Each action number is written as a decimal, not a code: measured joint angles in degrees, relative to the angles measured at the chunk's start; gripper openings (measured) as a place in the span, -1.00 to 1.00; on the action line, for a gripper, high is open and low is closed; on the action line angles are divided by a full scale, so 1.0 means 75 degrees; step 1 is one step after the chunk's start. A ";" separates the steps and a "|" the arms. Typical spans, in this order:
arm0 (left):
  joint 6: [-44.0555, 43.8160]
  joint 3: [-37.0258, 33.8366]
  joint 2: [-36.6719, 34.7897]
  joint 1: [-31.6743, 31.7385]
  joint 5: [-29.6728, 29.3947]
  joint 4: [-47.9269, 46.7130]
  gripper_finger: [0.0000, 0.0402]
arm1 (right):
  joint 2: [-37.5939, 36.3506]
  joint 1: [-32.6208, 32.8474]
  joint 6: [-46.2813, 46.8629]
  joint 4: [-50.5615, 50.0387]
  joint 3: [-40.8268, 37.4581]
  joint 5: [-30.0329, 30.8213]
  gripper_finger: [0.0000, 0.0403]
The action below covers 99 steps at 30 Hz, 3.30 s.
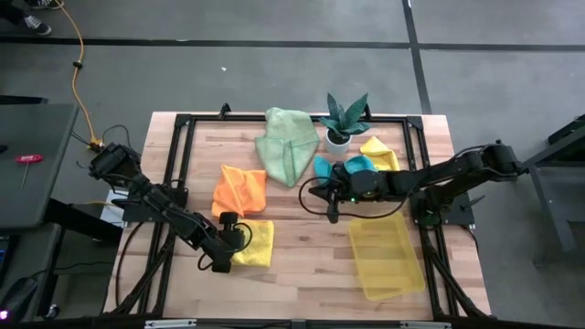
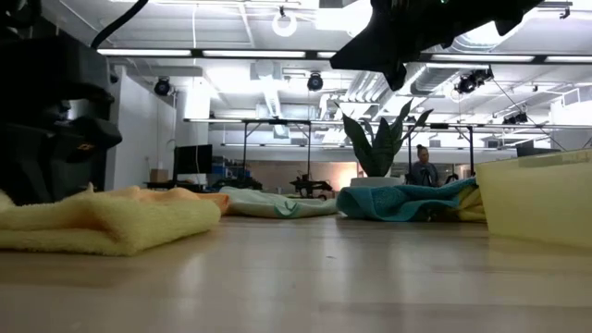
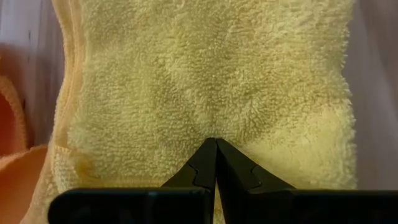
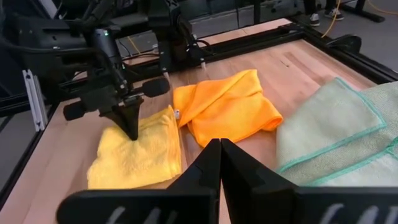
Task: Fold microfiber towels
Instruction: Fold the left yellow microfiber cloth
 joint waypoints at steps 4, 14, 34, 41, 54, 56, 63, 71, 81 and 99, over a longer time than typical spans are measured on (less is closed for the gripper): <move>0.0084 -0.0002 -0.0356 -0.0003 -0.0021 -0.0283 -1.00 | 0.0000 0.0000 0.0054 -0.0084 0.0000 -0.0010 -1.00; -0.0721 0.0004 -0.1148 -0.0038 -0.0269 -0.1935 -1.00 | 0.0055 0.0000 0.0511 -0.0252 0.0000 -0.0474 -1.00; -0.1373 -0.0005 -0.0667 -0.0046 0.0851 -0.2279 -1.00 | 0.3318 0.0626 0.0151 -0.3336 0.3089 -0.1944 -1.00; -0.0949 -0.0013 -0.0611 -0.0047 0.0975 -0.1168 -1.00 | 0.3601 0.0866 0.0263 -0.3614 0.3127 -0.2358 -1.00; -0.0529 0.0033 0.0336 0.0229 0.0604 0.0237 -1.00 | 0.3602 0.1169 0.0339 -0.3995 0.3124 -0.2334 -1.00; -0.0279 0.0103 0.0368 0.0332 0.0549 0.0396 -1.00 | 0.3602 0.1163 0.0339 -0.3990 0.3124 -0.2331 -1.00; 0.0481 0.0454 0.0535 0.0797 0.0259 0.0480 -1.00 | 0.3602 0.1154 0.0395 -0.3868 0.3124 -0.2331 -1.00; 0.0530 0.0505 0.0960 0.1145 0.0216 0.1092 -1.00 | 0.3599 0.1151 0.1061 -0.3907 0.3118 -0.2331 -1.00; -0.0362 0.0791 -0.0080 0.0525 -0.0575 -0.0892 -1.00 | 0.3596 0.1148 0.3616 -0.4304 0.3118 -0.2669 -0.57; -0.2325 0.0782 -0.0858 -0.0405 -0.2953 -0.2680 -1.00 | 0.4667 0.1370 0.8431 -0.3599 0.3793 -0.1890 0.13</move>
